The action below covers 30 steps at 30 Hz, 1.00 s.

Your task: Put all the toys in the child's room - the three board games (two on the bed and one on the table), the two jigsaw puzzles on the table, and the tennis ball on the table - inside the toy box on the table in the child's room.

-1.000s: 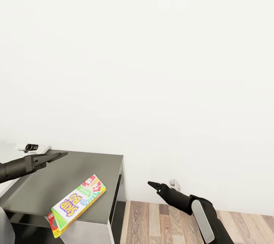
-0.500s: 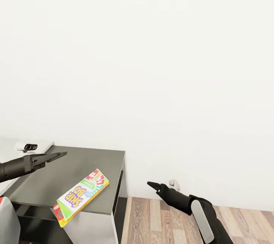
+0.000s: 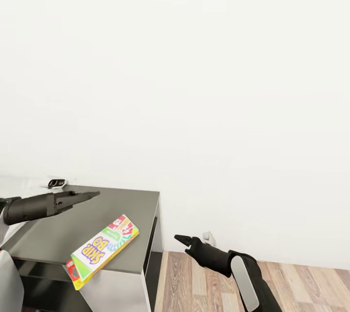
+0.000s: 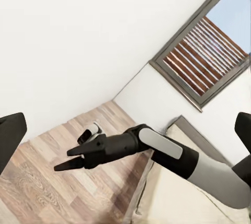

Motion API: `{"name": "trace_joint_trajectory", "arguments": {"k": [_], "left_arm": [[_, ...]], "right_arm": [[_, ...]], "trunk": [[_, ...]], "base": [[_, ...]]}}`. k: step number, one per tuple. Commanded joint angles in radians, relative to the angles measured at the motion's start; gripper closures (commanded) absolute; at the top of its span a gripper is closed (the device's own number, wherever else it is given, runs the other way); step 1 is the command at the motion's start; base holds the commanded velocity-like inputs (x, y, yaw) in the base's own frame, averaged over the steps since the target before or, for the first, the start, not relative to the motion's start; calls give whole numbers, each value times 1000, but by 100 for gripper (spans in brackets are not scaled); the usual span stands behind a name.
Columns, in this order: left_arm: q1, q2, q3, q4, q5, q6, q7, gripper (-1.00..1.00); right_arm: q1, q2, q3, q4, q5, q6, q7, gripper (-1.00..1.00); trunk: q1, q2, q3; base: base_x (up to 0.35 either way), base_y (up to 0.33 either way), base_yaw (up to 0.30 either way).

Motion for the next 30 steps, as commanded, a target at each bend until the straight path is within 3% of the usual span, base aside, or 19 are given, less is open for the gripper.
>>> {"name": "trace_joint_trajectory", "arguments": {"k": [1, 8, 14, 21, 30], "left_arm": [[-21, 1, -22, 1, 0, 11, -3, -100], [-102, 5, -62, 2, -1, 11, -3, -100], [-113, 3, -79, 0, -1, 11, -3, -100], [-117, 5, -112, -1, -1, 11, -4, -100], [-116, 7, -113, -6, 3, 11, -8, -100]], "right_arm": [[-1, 1, -3, 2, 3, 6, 5, -100], [-1, 1, 0, 28, -6, 13, -7, -100], [-1, 1, 0, 46, -68, 17, -15, -100], [-1, 1, 0, 51, -86, 15, -23, -100], [-1, 1, -6, 55, -101, 16, -22, -100]], "trunk": [[4, -8, -5], [31, -57, -27], [54, -99, -45], [54, -99, -45], [54, -99, -45]], "base": [[0, 0, 0], [0, 0, 0], [0, 0, 0], [0, 0, 0], [-124, 0, 0]]}}
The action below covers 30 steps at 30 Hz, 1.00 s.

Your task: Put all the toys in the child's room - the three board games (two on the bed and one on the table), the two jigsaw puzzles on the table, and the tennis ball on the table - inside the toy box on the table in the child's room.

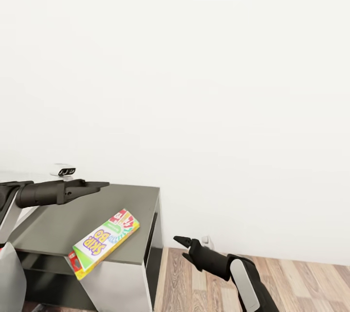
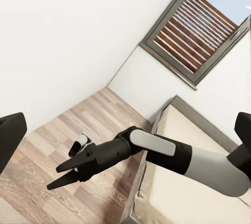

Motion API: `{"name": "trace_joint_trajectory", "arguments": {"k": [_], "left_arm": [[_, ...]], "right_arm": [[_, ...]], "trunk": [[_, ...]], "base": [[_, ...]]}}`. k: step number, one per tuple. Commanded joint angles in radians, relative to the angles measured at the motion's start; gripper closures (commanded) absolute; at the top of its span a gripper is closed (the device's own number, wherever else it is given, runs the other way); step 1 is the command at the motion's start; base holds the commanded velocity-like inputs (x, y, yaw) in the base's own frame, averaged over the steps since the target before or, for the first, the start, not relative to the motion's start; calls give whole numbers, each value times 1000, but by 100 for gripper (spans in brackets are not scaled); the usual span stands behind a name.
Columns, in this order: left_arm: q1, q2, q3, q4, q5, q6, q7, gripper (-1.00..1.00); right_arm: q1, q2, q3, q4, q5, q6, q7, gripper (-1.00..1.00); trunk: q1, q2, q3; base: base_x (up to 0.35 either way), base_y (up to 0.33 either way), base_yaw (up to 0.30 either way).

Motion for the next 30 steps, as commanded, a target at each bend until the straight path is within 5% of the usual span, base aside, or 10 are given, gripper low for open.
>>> {"name": "trace_joint_trajectory", "arguments": {"k": [1, 7, 23, 30], "left_arm": [[0, 1, 1, -1, 2, 11, -4, -100], [0, 0, 1, -4, 4, 11, -33, -100], [0, 8, 6, -18, 0, 11, -37, -100], [-1, 8, 8, -18, 0, 11, -37, -100]], "right_arm": [[-1, 1, -4, 0, -9, 7, 5, -100], [-1, 1, -4, 26, -71, 8, 5, -100], [-1, 1, -9, 107, -88, -2, 6, -100], [-2, 1, -13, 159, -154, -34, 4, -100]], "trunk": [[0, -1, -1], [0, -1, -1], [0, -1, -1], [0, -1, -1]], "base": [[-52, 0, 0], [-54, 1, 0], [-136, 16, 0], [-66, 102, 0]]}}
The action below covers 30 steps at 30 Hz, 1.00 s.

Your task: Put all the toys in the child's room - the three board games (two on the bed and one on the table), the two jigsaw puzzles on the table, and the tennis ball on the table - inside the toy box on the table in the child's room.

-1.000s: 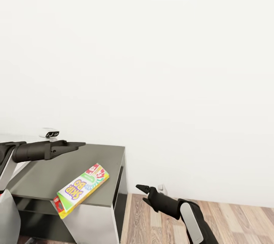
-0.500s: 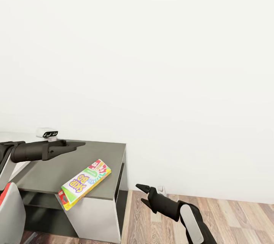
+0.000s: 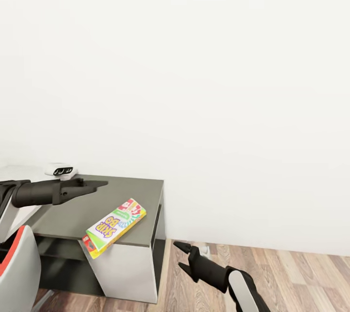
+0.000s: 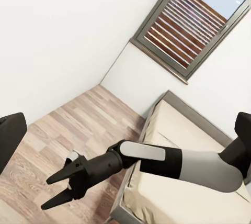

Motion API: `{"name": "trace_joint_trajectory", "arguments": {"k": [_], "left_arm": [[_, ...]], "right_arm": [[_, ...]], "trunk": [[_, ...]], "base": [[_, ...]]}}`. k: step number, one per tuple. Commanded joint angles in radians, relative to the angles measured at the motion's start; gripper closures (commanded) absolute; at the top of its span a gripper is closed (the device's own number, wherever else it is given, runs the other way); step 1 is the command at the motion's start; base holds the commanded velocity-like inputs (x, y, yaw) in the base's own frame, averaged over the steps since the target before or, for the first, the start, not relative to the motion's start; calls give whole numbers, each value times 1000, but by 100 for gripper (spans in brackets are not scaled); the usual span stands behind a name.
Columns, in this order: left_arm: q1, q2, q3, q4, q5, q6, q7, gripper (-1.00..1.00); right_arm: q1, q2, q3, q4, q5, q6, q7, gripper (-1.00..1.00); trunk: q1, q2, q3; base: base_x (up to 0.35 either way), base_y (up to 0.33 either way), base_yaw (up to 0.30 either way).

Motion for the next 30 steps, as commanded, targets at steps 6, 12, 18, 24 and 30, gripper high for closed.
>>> {"name": "trace_joint_trajectory", "arguments": {"k": [6, 12, 18, 24, 30], "left_arm": [[-1, 0, 2, 0, -1, 11, -4, -100], [-2, 0, 4, -1, 0, 11, -4, -100], [-11, 16, 5, -3, 2, 11, -4, -100], [-36, 13, 0, -9, 2, 10, -4, -100], [-136, -62, -92, -10, -5, 11, -4, -100]], "right_arm": [[-1, 1, -5, 15, -76, -17, 2, -100], [-11, 1, -4, 18, -90, -19, 2, -100], [-47, 1, 7, 49, -92, -20, 3, -100], [-76, 1, 24, 107, -91, -21, 3, -100], [-106, 1, 91, 154, -90, -92, -21, -100]], "trunk": [[0, -1, -1], [0, -1, -1], [0, -1, -1], [0, -1, -1], [0, -1, -1]], "base": [[-15, 43, 0], [-2, 145, 0], [0, 27, 0], [0, 2, 0], [0, 0, 0]]}}
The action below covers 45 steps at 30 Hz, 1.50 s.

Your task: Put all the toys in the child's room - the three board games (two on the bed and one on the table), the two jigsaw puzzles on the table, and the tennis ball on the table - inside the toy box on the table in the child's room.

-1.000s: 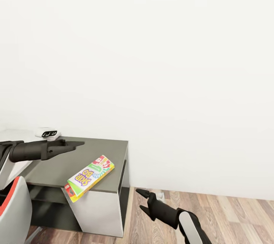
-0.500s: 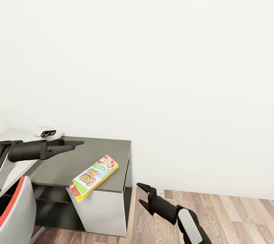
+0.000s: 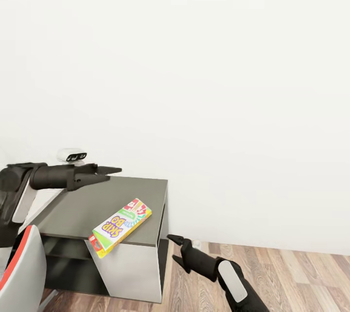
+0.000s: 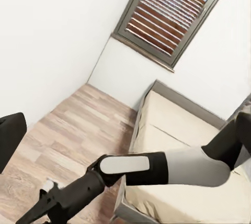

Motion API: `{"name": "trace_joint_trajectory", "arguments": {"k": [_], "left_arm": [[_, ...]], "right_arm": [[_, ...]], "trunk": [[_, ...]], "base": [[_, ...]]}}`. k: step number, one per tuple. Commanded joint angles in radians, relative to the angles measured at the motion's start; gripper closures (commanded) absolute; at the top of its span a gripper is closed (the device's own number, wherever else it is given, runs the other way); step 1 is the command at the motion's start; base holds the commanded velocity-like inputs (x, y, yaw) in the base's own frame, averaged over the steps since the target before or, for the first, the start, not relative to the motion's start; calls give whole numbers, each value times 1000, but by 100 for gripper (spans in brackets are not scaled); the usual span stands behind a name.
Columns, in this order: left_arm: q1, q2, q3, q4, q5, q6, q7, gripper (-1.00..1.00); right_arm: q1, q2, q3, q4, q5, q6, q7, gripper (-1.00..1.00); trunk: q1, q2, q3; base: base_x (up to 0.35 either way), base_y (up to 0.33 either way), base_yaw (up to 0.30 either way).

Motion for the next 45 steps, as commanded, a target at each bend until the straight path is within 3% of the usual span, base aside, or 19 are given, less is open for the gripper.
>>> {"name": "trace_joint_trajectory", "arguments": {"k": [1, 4, 8, 12, 29, 36, 45], "left_arm": [[-20, -19, -32, 0, 0, 11, 7, -100], [-51, -63, -76, 1, 2, 11, 43, -100], [-67, -112, -98, 14, 1, 11, 67, -100], [-70, -131, -105, 24, -3, 11, 89, -100], [-54, -134, -109, 33, 1, 11, 95, -100], [30, -129, -103, 33, 2, 11, 89, -100], [50, -120, -97, 35, -1, 11, 87, -100]], "right_arm": [[-12, 1, 5, 18, -1, -6, -11, -100], [-35, 1, 17, 67, -1, -29, -31, -100], [-50, 1, 33, 100, 1, -71, -41, -100], [-53, 1, 64, 105, -1, -95, -44, -100], [-53, 1, 77, 108, -6, -78, -35, -100], [-53, 1, 78, 108, -6, -78, -34, -100], [-53, 1, 79, 108, -6, -78, -34, -100]], "trunk": [[0, -1, -1], [0, -1, -1], [0, -1, -1], [0, -1, -1], [0, -1, -1], [0, -1, -1], [0, -1, -1]], "base": [[0, 0, 0], [0, 0, 0], [0, 0, 0], [0, 0, 0], [-49, 0, 0], [-45, 18, 0], [-68, 84, 0]]}}
